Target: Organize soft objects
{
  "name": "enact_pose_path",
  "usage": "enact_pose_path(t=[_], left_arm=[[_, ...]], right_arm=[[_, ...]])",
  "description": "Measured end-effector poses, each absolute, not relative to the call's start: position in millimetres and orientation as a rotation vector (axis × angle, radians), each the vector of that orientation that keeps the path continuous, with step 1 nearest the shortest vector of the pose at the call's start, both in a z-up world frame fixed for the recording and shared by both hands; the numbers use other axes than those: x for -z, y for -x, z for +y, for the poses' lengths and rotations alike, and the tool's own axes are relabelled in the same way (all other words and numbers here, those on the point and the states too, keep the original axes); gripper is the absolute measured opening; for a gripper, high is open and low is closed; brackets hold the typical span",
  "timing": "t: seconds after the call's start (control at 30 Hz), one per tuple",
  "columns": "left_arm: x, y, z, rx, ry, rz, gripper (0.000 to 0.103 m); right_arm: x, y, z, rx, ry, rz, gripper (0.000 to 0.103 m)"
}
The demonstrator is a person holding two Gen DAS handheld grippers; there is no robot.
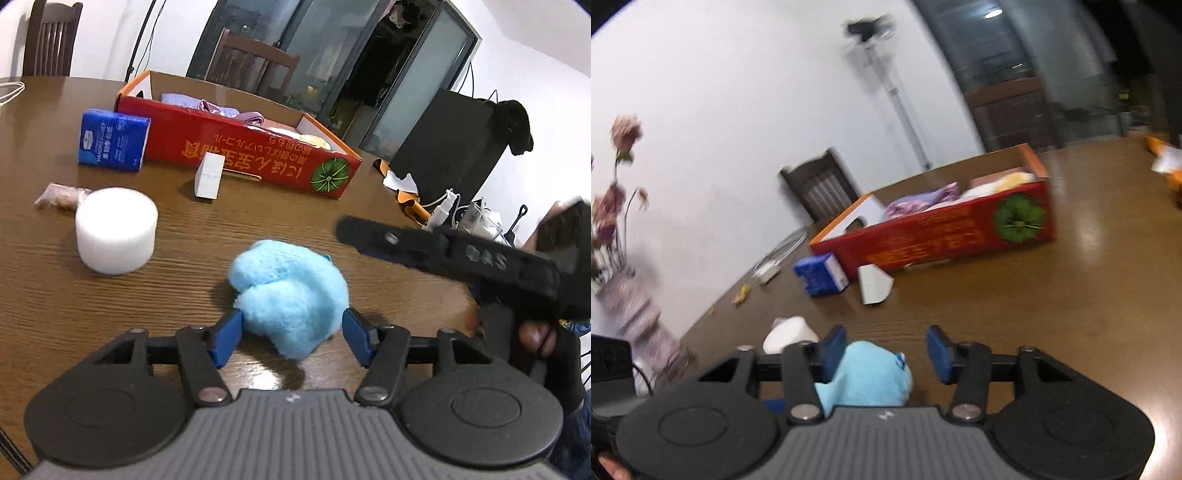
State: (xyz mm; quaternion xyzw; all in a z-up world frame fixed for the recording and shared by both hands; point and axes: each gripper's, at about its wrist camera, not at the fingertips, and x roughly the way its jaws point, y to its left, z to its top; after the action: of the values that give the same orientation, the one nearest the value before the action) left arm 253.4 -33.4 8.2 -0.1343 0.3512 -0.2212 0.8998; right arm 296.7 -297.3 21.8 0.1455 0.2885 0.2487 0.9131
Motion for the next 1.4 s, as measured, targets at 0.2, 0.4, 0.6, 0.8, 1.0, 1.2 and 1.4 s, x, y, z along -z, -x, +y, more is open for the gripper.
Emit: enact_pose_path(t=[0.2, 0.4, 0.6, 0.8, 1.0, 1.2, 1.4], left_arm=[[-8, -258, -10, 0.315, 0.193, 0.678, 0.052], [-20, -259, 23, 0.27, 0.299, 0.666, 0.052], [-11, -280, 1, 0.414, 0.412, 0.725, 0.053], [4, -291, 5, 0.444, 0.51, 0.754, 0.05], [-5, -299, 9, 0.458, 0.539, 0.72, 0.045], [-64, -346, 32, 0.506, 0.527, 0.572, 0.045], [-95, -440, 47, 0.449, 0.463, 0.575, 0.044]], right_arm=[[-11, -335, -275, -0.572, -0.284, 0.689, 0.043], [-9, -297, -279, -0.562, -0.286, 0.693, 0.043], [-3, -307, -287, -0.544, -0.423, 0.681, 0.043], [16, -323, -281, -0.517, -0.512, 0.723, 0.039], [14, -325, -281, -0.535, -0.54, 0.736, 0.036], [-41, -351, -273, -0.605, -0.554, 0.605, 0.035], [-80, -448, -238, -0.616, -0.481, 0.542, 0.033]])
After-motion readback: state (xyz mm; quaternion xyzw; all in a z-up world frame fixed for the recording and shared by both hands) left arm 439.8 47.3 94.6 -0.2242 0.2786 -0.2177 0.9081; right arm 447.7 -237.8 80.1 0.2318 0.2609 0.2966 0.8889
